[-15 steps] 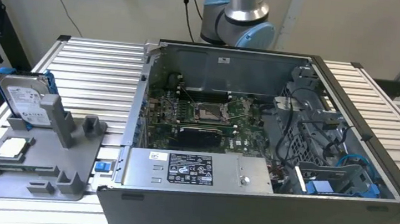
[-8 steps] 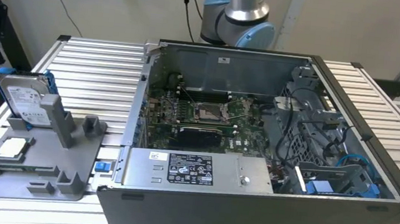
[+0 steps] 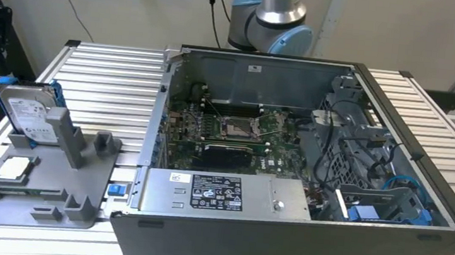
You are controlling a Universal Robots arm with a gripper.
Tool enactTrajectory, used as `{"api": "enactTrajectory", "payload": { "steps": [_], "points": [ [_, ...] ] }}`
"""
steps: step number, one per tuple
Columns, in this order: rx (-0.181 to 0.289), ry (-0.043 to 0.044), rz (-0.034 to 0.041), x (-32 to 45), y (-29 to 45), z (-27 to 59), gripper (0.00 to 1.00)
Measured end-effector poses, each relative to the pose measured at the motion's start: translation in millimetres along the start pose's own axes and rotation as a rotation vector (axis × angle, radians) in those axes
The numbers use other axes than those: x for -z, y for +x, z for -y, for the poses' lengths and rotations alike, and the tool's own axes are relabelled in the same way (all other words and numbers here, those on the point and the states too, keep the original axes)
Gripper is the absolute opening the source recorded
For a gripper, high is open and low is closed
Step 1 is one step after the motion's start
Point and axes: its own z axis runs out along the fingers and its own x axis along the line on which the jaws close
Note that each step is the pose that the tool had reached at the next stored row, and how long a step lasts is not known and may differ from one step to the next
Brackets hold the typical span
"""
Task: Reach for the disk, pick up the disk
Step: 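Pick up the disk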
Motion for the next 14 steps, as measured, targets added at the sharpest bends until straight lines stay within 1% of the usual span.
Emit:
{"api": "enactTrajectory", "payload": {
  "steps": [3,4,9,11,14],
  "points": [
    [0.000,0.0000,-0.0001,0.0,0.0,0.0,0.00],
    [0.000,0.0001,0.0000,-0.1,0.0,0.0,1.00],
    [0.000,0.0002,0.0000,-0.4,0.0,0.1,1.00],
    [0.001,0.0003,0.0001,-2.3,0.0,0.1,1.00],
    [0.004,0.0001,0.0000,-7.5,-0.1,0.1,1.00]
  ]
}}
